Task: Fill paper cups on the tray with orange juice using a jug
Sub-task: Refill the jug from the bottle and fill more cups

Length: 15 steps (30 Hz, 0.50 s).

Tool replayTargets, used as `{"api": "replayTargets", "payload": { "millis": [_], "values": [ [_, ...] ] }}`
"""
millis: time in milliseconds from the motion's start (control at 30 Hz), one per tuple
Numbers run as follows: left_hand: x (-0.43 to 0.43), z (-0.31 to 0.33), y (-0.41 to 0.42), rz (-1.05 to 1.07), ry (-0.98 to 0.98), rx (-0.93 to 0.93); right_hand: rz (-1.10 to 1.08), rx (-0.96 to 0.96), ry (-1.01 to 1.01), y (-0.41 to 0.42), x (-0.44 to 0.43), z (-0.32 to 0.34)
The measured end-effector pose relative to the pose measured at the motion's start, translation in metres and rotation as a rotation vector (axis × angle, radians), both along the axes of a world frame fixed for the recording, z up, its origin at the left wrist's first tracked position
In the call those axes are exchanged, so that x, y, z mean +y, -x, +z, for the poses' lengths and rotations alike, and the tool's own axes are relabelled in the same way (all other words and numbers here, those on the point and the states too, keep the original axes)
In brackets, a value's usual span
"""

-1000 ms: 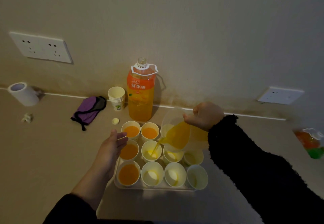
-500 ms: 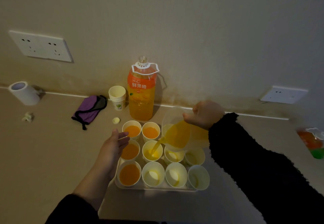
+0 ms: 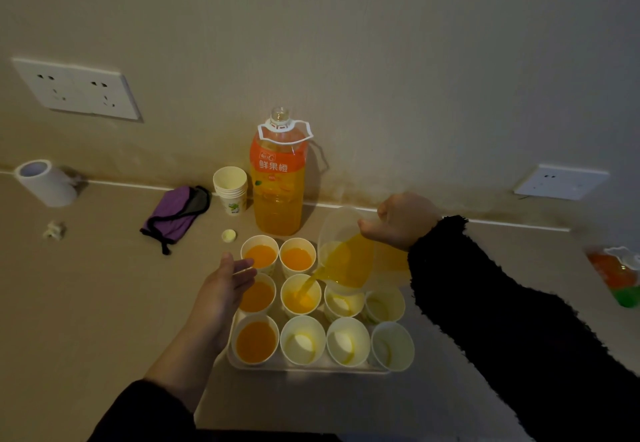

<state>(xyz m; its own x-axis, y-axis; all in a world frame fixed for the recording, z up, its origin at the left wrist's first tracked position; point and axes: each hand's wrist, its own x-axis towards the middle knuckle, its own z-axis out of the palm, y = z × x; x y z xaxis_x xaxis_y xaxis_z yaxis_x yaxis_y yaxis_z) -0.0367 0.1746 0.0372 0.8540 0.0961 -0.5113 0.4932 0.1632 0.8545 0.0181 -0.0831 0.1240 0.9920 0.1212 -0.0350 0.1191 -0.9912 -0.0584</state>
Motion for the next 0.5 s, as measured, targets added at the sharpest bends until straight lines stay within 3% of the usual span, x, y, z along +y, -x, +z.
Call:
{"api": "replayTargets", "payload": {
  "millis": [500],
  "values": [
    [0.0035,-0.0061,-0.0002,-0.014,-0.006,0.012,-0.018,-0.001,0.073,-0.0025,0.0002,-0.0036]
  ]
}}
